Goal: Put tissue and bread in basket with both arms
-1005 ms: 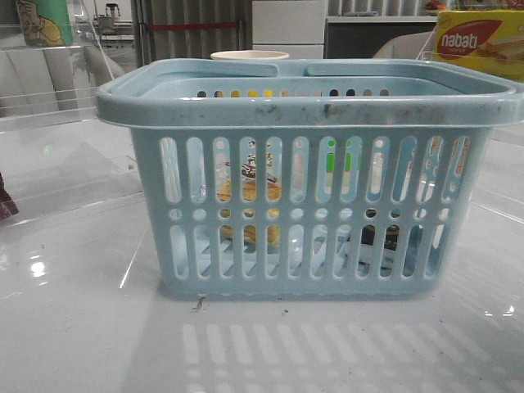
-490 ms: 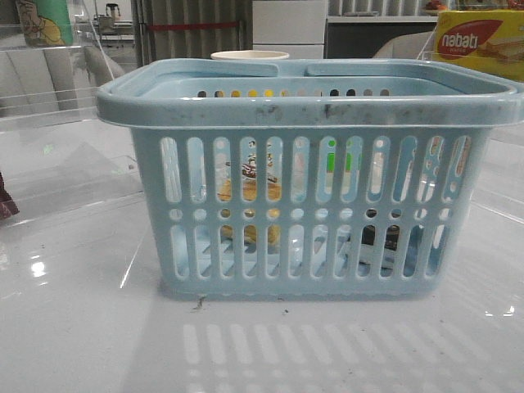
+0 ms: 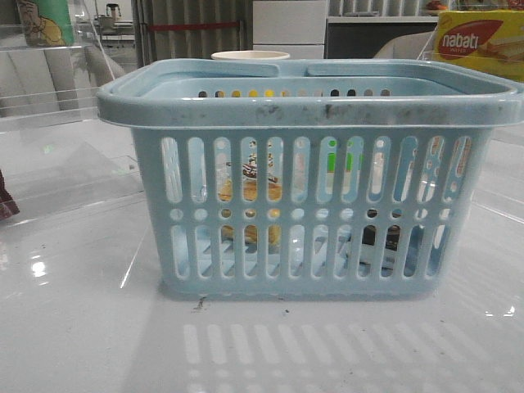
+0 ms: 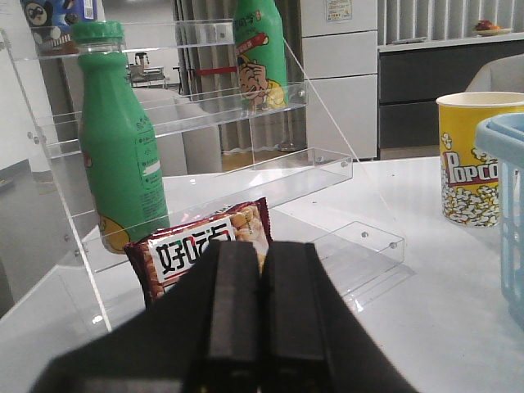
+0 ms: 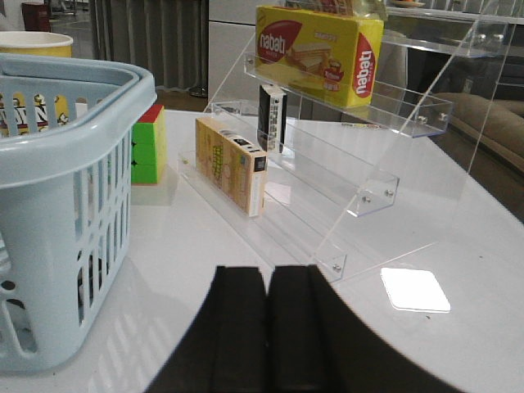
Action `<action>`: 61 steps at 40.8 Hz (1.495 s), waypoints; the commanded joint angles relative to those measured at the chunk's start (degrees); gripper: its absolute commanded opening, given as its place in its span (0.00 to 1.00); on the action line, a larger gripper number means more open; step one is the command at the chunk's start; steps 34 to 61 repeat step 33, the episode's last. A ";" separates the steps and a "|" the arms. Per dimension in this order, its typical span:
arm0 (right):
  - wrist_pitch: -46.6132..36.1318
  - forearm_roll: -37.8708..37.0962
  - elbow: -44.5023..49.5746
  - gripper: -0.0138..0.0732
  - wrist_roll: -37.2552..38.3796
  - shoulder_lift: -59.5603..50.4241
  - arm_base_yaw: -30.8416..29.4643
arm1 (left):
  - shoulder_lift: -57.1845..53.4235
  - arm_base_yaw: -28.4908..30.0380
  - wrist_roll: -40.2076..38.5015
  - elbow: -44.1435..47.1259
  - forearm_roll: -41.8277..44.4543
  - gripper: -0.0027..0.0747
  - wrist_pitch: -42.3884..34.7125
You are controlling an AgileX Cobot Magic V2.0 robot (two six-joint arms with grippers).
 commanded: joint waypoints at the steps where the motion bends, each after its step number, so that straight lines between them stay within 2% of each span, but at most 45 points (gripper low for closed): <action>1: -5.80 0.72 0.04 0.24 -0.53 -1.04 0.77 | -0.92 -0.47 -0.59 -0.02 -0.12 0.15 -5.00; 10: -8.68 5.61 0.04 0.24 -0.53 -1.04 1.04 | -0.92 -0.47 -0.59 -0.02 -0.12 0.15 -5.00; 61: -8.23 5.61 0.04 0.24 -0.53 -1.04 0.98 | -0.92 -0.47 -0.59 -0.02 -0.12 0.15 -5.00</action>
